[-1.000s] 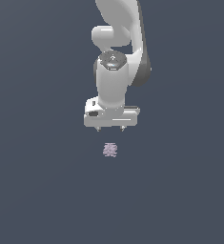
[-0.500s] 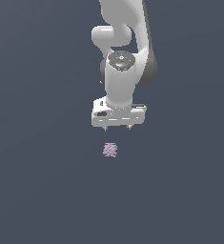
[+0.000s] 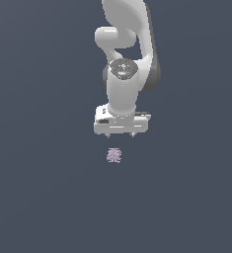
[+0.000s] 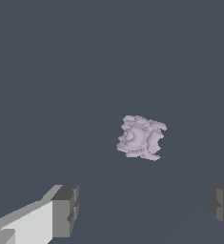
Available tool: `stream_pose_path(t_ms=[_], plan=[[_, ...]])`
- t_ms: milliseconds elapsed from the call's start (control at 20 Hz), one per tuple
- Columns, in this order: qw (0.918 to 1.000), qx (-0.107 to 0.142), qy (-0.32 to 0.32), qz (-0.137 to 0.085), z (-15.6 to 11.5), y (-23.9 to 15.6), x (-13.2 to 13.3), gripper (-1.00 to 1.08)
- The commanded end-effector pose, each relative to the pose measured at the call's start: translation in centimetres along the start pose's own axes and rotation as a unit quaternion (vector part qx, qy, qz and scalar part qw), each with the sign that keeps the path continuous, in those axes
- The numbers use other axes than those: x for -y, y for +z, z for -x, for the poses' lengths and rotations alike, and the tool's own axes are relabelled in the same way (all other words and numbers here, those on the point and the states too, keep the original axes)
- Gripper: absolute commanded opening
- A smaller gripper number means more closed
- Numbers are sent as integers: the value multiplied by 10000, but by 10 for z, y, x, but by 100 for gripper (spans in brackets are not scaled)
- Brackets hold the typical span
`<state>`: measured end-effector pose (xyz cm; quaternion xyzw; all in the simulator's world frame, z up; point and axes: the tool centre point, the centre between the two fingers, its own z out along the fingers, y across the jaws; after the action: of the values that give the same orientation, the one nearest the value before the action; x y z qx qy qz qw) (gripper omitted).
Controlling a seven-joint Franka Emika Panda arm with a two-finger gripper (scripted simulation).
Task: Pick up the object and move it to a goal position.
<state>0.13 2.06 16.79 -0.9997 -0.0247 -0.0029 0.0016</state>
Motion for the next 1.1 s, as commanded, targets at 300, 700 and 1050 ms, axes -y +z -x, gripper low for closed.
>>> stream_pose_path(t_ms=[300,700,1050], plan=[[9975,19,702,0,-14,45,-16,100],[9934,27,1150,17,-21,75,-27,100],[9932,33,1163,18,-21,80,-27,100]])
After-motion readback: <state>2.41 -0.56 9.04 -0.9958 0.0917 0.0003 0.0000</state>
